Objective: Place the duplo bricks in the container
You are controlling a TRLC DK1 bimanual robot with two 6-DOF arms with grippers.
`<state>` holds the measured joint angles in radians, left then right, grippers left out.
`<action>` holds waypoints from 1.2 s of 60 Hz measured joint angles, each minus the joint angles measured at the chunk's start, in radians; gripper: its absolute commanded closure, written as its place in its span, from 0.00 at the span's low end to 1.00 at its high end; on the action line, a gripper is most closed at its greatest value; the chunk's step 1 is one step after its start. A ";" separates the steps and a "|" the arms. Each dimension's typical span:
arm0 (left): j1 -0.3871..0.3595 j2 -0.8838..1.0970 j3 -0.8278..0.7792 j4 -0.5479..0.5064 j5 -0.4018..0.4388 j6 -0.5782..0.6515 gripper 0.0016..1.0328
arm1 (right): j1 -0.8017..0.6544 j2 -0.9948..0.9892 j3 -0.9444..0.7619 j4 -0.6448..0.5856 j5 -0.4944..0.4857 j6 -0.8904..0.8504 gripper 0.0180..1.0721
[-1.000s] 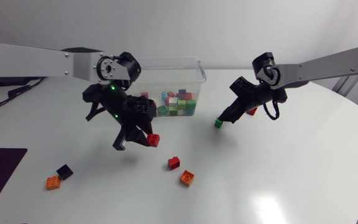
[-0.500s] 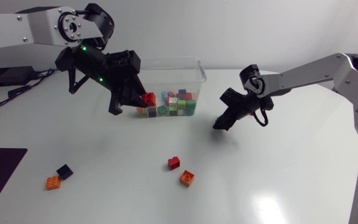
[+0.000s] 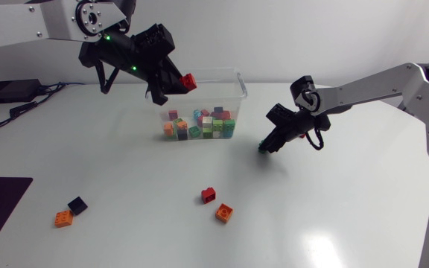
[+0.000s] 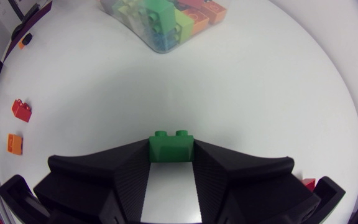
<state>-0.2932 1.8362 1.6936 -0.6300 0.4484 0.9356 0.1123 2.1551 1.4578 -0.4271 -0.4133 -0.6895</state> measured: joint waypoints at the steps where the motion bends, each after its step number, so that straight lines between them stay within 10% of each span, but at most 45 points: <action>1: 0.003 0.007 0.009 0.006 0.000 -0.009 0.68 | -0.003 -0.004 0.000 -0.004 0.002 0.000 0.71; 17: 0.024 0.142 0.162 0.114 -0.066 -0.163 0.61 | 0.004 -0.247 -0.004 -0.089 0.017 0.010 0.71; 30: 0.024 0.255 0.267 0.161 -0.165 -0.246 0.08 | 0.072 -0.402 0.026 -0.132 0.017 0.064 0.70; 72: 0.081 -0.056 -0.074 0.450 -0.316 -0.439 0.05 | 0.230 -0.259 0.338 0.011 0.071 0.325 0.70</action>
<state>-0.2123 1.7798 1.6199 -0.1802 0.1326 0.4969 0.3420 1.8957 1.7962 -0.4164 -0.3420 -0.3641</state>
